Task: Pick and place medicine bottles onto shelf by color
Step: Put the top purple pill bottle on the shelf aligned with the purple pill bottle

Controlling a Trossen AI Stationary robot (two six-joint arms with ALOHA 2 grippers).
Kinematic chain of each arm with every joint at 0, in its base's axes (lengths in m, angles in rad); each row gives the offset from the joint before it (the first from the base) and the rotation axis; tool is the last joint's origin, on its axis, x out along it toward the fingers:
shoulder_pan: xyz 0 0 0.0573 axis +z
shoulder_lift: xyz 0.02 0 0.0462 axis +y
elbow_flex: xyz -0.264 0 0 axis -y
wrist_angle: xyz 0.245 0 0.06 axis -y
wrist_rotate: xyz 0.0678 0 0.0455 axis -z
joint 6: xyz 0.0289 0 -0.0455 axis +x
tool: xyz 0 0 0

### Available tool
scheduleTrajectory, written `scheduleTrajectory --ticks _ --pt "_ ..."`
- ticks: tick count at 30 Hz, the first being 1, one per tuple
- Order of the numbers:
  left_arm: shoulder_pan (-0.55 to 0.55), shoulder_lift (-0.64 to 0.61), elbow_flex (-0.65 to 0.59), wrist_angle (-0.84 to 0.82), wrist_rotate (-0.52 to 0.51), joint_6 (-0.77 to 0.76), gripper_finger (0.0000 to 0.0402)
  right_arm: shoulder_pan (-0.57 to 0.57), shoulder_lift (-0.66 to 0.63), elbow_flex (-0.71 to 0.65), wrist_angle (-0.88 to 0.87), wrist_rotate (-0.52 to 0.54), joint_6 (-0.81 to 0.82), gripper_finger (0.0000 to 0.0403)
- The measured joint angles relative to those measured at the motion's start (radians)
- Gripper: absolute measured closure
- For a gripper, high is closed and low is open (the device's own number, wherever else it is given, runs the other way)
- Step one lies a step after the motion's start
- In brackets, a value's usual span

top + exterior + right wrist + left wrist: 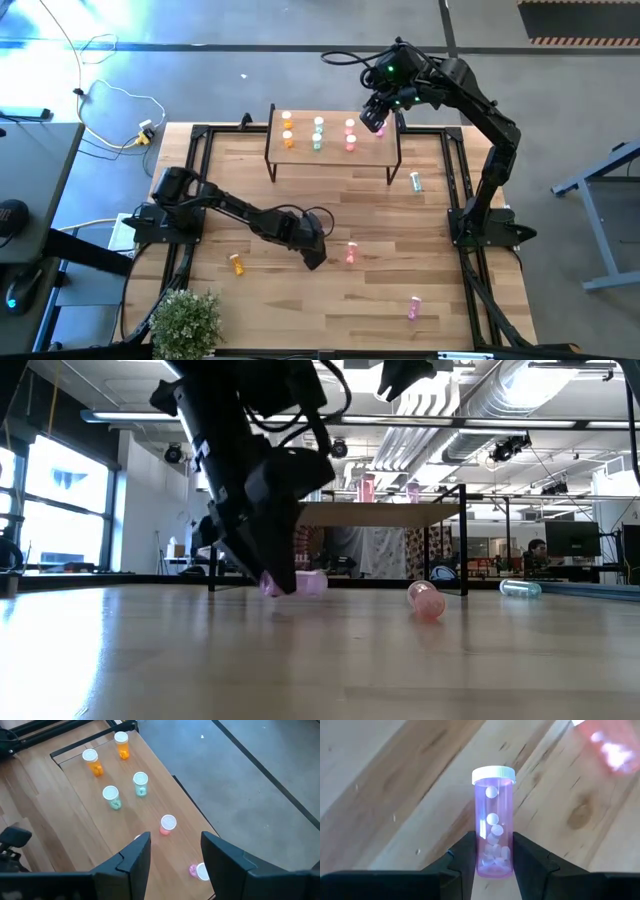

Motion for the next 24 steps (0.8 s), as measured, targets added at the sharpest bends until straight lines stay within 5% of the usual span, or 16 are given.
scheduleTrajectory --ticks 15,24 --pt "0.005 -0.082 0.002 0.042 0.153 0.221 0.0299 0.0 -0.031 0.001 -0.01 -0.063 0.0 0.0185" --pt "0.032 -0.209 0.003 0.128 0.154 0.385 0.0299 0.013 -0.068 0.002 -0.116 -0.378 0.0 0.0186"
